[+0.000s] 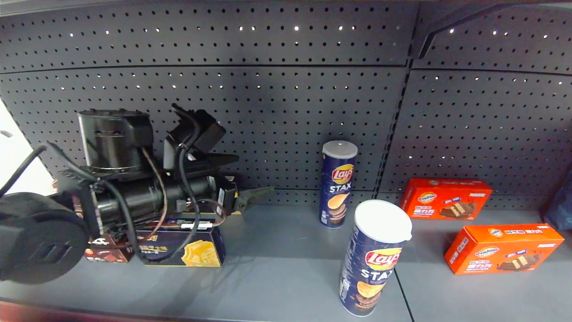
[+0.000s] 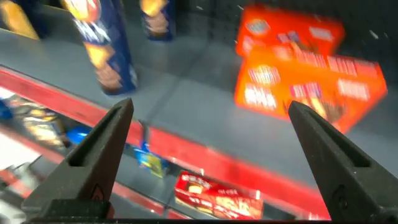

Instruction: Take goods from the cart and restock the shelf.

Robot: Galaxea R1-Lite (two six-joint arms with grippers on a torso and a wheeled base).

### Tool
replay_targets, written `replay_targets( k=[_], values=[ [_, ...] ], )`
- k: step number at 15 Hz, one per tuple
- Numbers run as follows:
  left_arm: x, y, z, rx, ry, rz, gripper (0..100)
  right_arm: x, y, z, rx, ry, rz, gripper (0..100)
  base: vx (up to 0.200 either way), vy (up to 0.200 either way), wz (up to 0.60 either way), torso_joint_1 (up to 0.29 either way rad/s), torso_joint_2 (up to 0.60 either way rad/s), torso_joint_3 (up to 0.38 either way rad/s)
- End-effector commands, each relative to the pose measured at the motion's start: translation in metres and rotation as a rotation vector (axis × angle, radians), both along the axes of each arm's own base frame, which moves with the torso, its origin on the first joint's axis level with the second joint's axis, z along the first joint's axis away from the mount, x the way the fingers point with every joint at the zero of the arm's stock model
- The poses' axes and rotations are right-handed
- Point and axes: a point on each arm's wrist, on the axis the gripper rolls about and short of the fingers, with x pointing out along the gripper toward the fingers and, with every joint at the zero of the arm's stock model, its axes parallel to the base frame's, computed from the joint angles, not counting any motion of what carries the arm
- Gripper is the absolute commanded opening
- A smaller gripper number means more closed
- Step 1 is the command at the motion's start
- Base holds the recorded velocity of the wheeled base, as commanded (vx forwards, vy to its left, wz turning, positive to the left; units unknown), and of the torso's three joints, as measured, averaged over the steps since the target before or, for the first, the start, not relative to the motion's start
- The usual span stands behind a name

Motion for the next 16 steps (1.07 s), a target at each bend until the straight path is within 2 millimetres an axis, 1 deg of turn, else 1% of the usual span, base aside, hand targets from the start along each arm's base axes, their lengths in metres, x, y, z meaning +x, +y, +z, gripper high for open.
replay_targets(
  k=[1,2,3,4,6,7,8,9,10,12,13,15,16],
  values=[
    [-0.041,0.008,0.011,-0.025,-0.021,-0.003,100,0.074,0.032,0.068,-0.051,0.145,0.12,100,0.0,0.0,0.0,0.0,0.0,0.0],
    [-0.05,0.012,0.001,-0.02,0.0,0.002,100,0.105,0.047,0.066,-0.07,0.186,0.109,100,0.0,0.0,0.0,0.0,0.0,0.0],
    [-0.05,0.013,0.001,-0.02,-0.001,0.002,100,0.109,0.048,0.065,-0.074,0.189,0.1,100,0.0,0.0,0.0,0.0,0.0,0.0],
    [-0.052,0.014,-0.003,-0.03,-0.025,0.006,100,0.141,0.064,0.047,-0.143,0.246,-0.013,100,0.0,0.0,0.0,0.0,0.0,0.0],
    [-0.045,0.013,0.006,-0.034,-0.049,0.034,100,0.148,0.075,0.036,-0.175,0.302,0.031,100,0.0,0.0,0.0,0.0,0.0,0.0],
    [-0.04,0.011,0.005,0.011,-0.021,0.119,100,0.152,0.086,0.031,-0.195,0.33,0.072,100,0.0,0.0,0.0,0.0,0.0,0.0],
    [-0.039,0.01,0.003,0.036,0.002,0.16,100,0.156,0.093,0.028,-0.205,0.347,0.09,100,0.0,0.0,0.0,0.0,0.0,0.0],
    [-0.04,0.008,-0.002,0.042,0.011,0.154,100,0.158,0.097,0.024,-0.213,0.365,0.104,100,0.0,0.0,0.0,0.0,0.0,0.0],
    [-0.042,0.006,-0.015,0.041,0.006,0.141,100,0.158,0.102,0.02,-0.214,0.387,0.12,100,0.0,0.0,0.0,0.0,0.0,0.0],
    [-0.047,0.003,-0.027,0.055,0.014,0.121,100,0.156,0.1,0.011,-0.223,0.422,0.112,100,0.0,0.0,0.0,0.0,0.0,0.0],
    [-0.047,0.003,-0.027,0.056,0.011,0.119,100,0.155,0.099,0.008,-0.229,0.432,0.109,100,0.0,0.0,0.0,0.0,0.0,0.0],
    [-0.046,0.003,-0.027,0.058,0.014,0.12,100,0.149,0.094,-0.007,-0.259,0.483,0.097,100,0.0,0.0,0.0,0.0,0.0,0.0],
    [-0.046,0.003,-0.028,0.06,0.016,0.12,100,0.148,0.093,-0.009,-0.268,0.496,0.093,100,0.0,0.0,0.0,0.0,0.0,0.0]
  ],
)
